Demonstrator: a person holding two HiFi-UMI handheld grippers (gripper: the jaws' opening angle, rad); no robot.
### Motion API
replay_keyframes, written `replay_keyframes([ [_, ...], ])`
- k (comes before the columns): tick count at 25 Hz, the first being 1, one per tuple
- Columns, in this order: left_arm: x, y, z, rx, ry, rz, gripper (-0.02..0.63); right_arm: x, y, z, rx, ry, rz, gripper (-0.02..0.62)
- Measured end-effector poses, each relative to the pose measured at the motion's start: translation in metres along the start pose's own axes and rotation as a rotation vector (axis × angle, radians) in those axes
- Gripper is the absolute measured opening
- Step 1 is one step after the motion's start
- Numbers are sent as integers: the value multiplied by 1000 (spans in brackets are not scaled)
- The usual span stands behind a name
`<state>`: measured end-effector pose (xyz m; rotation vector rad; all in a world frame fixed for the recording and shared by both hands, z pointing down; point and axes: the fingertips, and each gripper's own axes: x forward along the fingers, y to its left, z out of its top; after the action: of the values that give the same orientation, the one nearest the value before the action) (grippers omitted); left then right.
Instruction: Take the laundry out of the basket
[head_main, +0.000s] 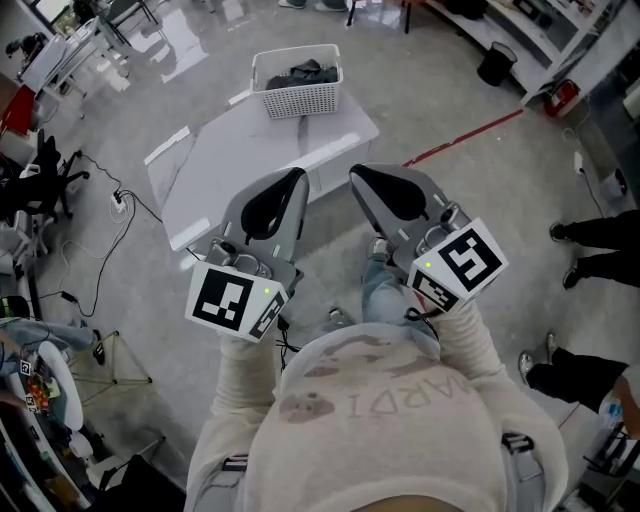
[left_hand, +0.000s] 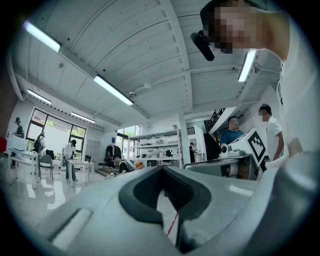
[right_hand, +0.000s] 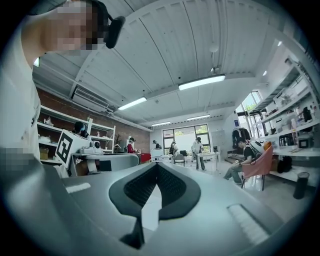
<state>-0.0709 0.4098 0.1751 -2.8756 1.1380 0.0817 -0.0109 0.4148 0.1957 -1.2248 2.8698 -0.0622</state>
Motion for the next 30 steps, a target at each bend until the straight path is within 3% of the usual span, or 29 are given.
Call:
replay_keyframes([
  [8,64,45,-10,6,17,46,1,44,-69,4,12,-30,36,29],
  [18,182,86,-8,25,26,133,1,87,-194,24,15,-38,114,28],
  [24,234,109,-11,45,19,204,1,110,-247,25,4,-40,184,29],
  [30,264,122,-22,56,40,243,1,119,-287,16,34,-35,195,29],
])
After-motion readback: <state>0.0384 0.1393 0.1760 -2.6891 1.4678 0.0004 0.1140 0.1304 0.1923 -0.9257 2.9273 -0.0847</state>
